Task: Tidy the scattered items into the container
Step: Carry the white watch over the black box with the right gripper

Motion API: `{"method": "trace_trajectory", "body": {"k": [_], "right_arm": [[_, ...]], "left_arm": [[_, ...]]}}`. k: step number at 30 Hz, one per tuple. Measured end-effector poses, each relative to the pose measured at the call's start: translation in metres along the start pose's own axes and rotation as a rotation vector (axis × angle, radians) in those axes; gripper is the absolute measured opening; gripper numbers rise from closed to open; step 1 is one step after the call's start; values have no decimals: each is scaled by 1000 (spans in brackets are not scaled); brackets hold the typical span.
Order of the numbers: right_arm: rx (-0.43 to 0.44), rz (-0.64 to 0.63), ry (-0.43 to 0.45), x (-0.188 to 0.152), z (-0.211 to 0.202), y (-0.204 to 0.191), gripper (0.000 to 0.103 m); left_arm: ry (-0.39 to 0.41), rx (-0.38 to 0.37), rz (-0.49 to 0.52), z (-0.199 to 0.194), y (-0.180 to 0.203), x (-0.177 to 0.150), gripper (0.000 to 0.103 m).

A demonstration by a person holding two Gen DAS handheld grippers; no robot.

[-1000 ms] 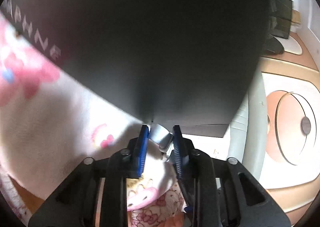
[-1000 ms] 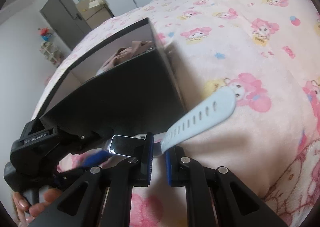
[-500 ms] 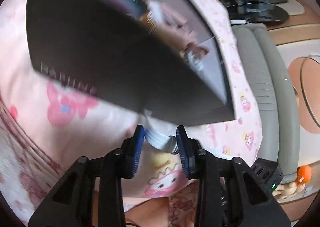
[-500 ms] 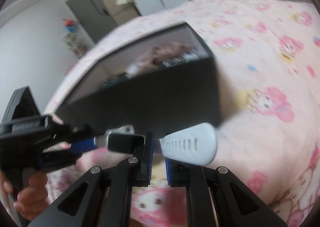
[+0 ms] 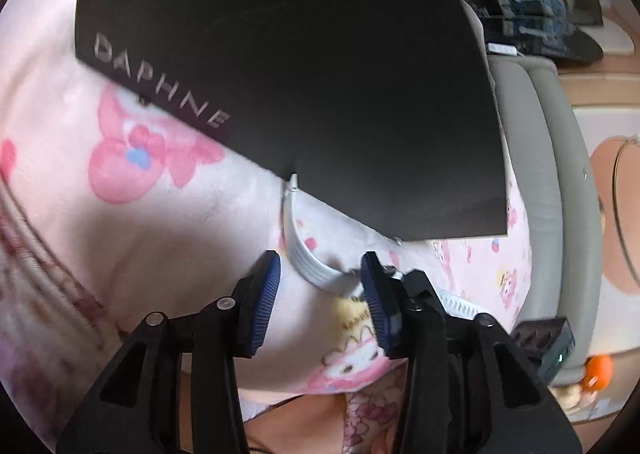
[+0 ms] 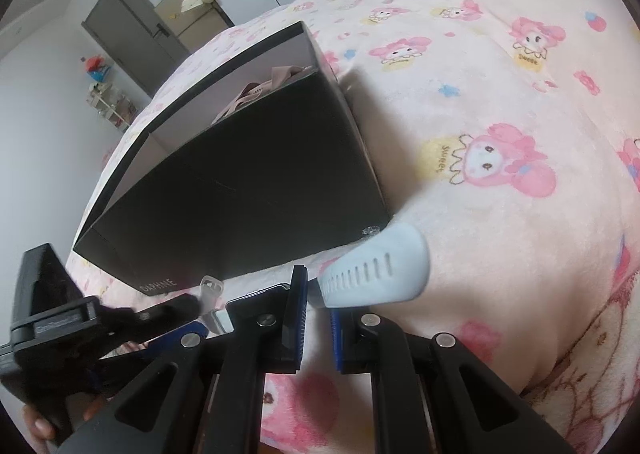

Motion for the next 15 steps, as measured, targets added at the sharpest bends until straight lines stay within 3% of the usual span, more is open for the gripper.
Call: {"method": "trace_trajectory", "body": {"k": [3, 6, 15], "right_arm": [[15, 22, -5, 0, 0, 4, 8], [23, 15, -3, -1, 1, 3, 8], [96, -68, 96, 15, -46, -29, 8]], "left_arm": [[21, -10, 20, 3, 1, 5, 43], [20, 15, 73, 1, 8, 6, 7], [81, -38, 274, -68, 68, 2, 6]]}}
Point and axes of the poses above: each gripper's, at about its wrist camera, not at the fingertips, and z roughly the way its jaws point, y to its right, x to its top, the point moved 5 cm from there along z, roughly the way its jaws point, and after that the axes turned 2 degrees about x, right-handed, at the moved point
